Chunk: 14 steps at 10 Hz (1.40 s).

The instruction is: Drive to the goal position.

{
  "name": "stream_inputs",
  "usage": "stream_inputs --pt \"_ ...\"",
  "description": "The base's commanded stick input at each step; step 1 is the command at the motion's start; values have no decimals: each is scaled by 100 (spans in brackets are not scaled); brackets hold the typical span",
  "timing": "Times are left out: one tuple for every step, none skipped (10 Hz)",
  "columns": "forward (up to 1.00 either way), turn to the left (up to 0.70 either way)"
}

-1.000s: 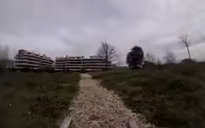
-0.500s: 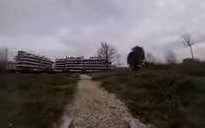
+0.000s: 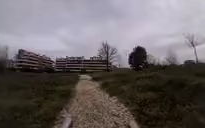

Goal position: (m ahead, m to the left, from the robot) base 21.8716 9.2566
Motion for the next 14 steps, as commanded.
stream_inputs --pt "50 2" --pt "50 0" --pt "50 0" --pt "50 0" --pt "50 0" --pt "50 0" --pt "50 8" --pt "50 26" --pt "50 44" --pt "50 33" --pt "50 6" --pt "50 0" --pt "50 0" --pt "50 0"
